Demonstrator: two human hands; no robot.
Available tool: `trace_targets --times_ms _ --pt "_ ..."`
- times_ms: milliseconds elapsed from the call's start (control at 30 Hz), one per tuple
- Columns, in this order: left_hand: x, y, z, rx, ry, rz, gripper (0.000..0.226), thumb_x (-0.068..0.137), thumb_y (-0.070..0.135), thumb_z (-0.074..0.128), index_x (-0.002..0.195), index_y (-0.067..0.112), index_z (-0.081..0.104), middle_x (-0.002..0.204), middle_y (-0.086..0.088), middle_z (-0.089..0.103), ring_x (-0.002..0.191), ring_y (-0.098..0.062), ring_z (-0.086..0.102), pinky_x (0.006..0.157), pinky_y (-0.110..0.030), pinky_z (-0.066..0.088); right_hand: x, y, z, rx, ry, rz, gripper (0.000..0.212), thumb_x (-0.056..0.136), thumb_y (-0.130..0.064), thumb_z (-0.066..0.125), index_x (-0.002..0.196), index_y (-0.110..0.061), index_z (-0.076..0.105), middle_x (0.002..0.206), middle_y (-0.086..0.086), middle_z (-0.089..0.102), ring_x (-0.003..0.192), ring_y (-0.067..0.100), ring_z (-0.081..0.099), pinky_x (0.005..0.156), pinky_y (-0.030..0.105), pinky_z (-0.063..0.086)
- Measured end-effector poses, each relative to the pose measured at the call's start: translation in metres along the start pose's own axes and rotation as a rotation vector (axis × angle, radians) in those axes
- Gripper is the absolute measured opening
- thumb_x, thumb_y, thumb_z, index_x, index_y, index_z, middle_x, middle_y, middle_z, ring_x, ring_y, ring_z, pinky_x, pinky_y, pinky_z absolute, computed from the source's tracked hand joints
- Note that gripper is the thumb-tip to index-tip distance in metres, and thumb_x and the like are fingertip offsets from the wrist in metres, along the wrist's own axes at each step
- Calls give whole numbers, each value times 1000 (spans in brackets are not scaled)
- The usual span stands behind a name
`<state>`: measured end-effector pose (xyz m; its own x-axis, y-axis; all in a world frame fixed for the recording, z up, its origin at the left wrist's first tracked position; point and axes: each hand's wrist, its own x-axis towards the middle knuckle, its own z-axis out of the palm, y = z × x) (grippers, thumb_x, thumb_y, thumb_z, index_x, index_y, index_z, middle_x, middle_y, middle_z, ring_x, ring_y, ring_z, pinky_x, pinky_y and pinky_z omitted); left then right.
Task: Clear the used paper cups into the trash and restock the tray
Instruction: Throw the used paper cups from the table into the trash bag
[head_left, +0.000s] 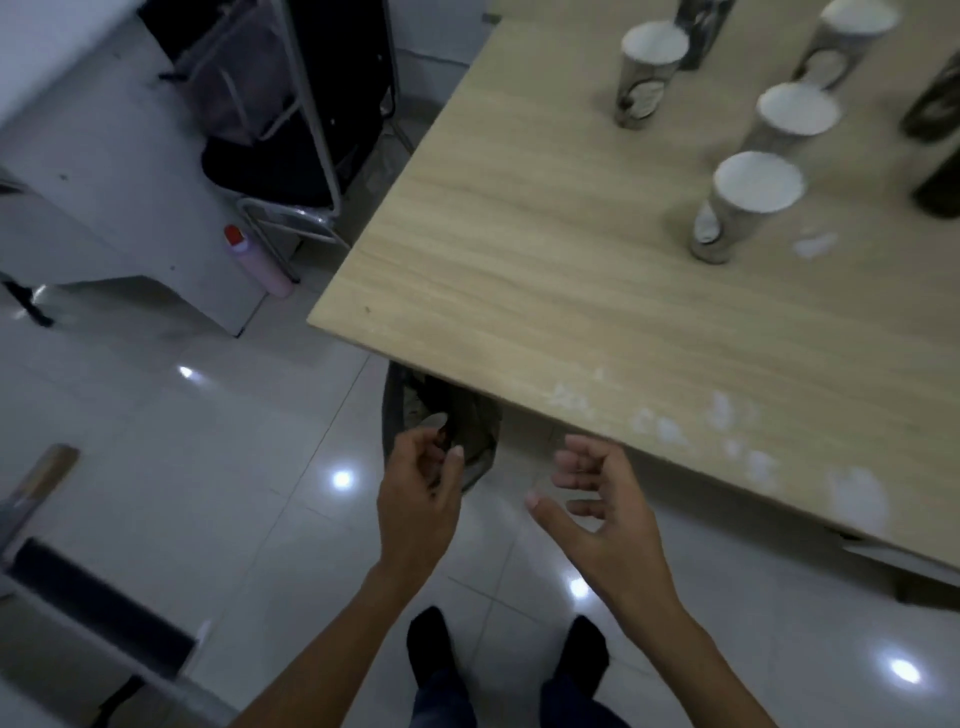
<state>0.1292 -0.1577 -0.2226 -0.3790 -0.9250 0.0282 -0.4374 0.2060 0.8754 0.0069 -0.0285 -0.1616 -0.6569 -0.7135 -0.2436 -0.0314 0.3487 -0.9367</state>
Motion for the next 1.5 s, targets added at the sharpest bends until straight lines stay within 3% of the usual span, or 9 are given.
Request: trace_targets --times_ms 200,367,467,667,900,1067,1133,1267,1500 --pt "0 84 45 -92 -90 214 25 86 17 68 104 26 53 75 0 58 70 -10 57 62 -10 44 8 -14 -73 7 170 -56 46 75 -23 77 105 -41 47 104 -13 58 93 0 58 76 23 50" --pt "22 128 93 -103 -122 220 19 79 35 70 88 22 59 79 6 60 76 -10 56 65 -14 42 37 -8 -117 68 272 -35 47 71 -17 81 102 -35 50 103 -6 60 93 8 59 74 22 47" --pt "39 152 126 -100 -127 194 25 74 31 80 82 25 58 79 7 60 74 -6 54 65 -12 40 62 1 -134 -106 311 -71 54 69 -26 83 113 -24 52 112 -6 58 106 14 56 87 23 43" --pt "89 177 182 -78 -100 207 62 60 31 89 109 13 57 101 4 57 95 -16 54 86 -27 46 100 33 -140 -830 276 -203 77 66 -64 50 127 -17 51 136 10 53 126 30 49 105 47 30" --pt "135 194 235 -89 -179 189 112 45 60 80 137 13 38 136 0 48 125 -16 44 105 -32 39 111 46 -141 -976 222 -215 66 69 -68 48 115 -23 62 137 9 52 131 26 37 106 51 23" --pt "145 192 249 -263 -185 153 72 59 25 90 121 20 52 113 8 63 101 -8 60 83 -26 51 113 48 -141 -988 223 -208 66 69 -71 49 114 -24 61 138 8 51 132 27 38 108 52 21" --pt "148 188 247 -285 -168 150 61 61 24 89 113 22 56 104 11 66 94 -8 63 78 -33 56 113 48 -140 -996 217 -207 67 70 -72 48 115 -24 61 138 8 51 133 27 38 108 53 21" --pt "141 181 232 -269 -154 152 57 61 22 90 109 18 58 99 11 67 87 -3 63 75 -34 56 111 48 -140 -1023 218 -203 67 73 -72 46 117 -24 59 140 9 49 135 28 38 109 52 20" --pt "114 160 167 -186 -133 210 61 59 24 91 110 19 58 95 19 62 82 12 56 64 -7 42 100 50 -128 -1093 215 -191 74 80 -69 37 132 -17 51 148 14 38 140 32 30 112 52 14"
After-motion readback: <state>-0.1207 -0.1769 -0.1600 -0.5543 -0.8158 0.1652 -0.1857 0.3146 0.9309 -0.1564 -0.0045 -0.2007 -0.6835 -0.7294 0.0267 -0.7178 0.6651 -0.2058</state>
